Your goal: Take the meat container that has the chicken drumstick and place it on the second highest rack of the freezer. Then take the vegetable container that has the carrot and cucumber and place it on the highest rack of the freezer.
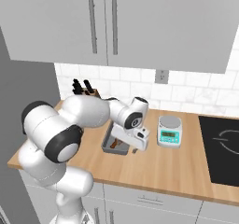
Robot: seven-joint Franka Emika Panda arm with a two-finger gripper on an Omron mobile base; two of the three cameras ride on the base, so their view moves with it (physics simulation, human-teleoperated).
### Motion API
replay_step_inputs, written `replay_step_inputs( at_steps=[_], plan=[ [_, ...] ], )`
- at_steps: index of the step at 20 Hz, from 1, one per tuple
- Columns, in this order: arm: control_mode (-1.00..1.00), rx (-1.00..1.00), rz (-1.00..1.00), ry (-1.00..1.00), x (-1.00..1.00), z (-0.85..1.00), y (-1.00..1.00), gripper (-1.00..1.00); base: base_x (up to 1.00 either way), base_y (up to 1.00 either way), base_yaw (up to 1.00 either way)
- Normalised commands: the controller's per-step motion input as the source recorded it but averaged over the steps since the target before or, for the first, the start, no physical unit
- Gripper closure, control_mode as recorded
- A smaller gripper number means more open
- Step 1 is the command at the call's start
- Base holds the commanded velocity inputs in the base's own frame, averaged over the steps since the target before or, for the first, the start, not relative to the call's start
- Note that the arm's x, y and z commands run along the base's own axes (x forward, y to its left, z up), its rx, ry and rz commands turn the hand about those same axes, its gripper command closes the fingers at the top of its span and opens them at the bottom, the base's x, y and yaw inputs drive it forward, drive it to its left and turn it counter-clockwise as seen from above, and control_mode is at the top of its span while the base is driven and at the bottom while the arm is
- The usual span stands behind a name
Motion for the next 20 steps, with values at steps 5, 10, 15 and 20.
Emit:
replay_step_inputs(
  at_steps=[5, 10, 15, 20],
  plan=[
    [-1.0, -0.03, -0.03, 0.01, 0.1, -0.16, 0.0, -1.0, 0.0, 0.0, 0.0],
    [-1.0, -0.05, -0.03, 0.02, 0.1, -0.34, 0.0, -1.0, 0.0, 0.0, 0.0],
    [-1.0, -0.03, -0.01, 0.0, 0.01, -0.3, 0.0, -1.0, 0.0, 0.0, 0.0],
    [-1.0, 0.0, 0.0, 0.0, 0.0, 0.0, 0.0, 1.0, 0.0, 0.0, 0.0]
  ],
)
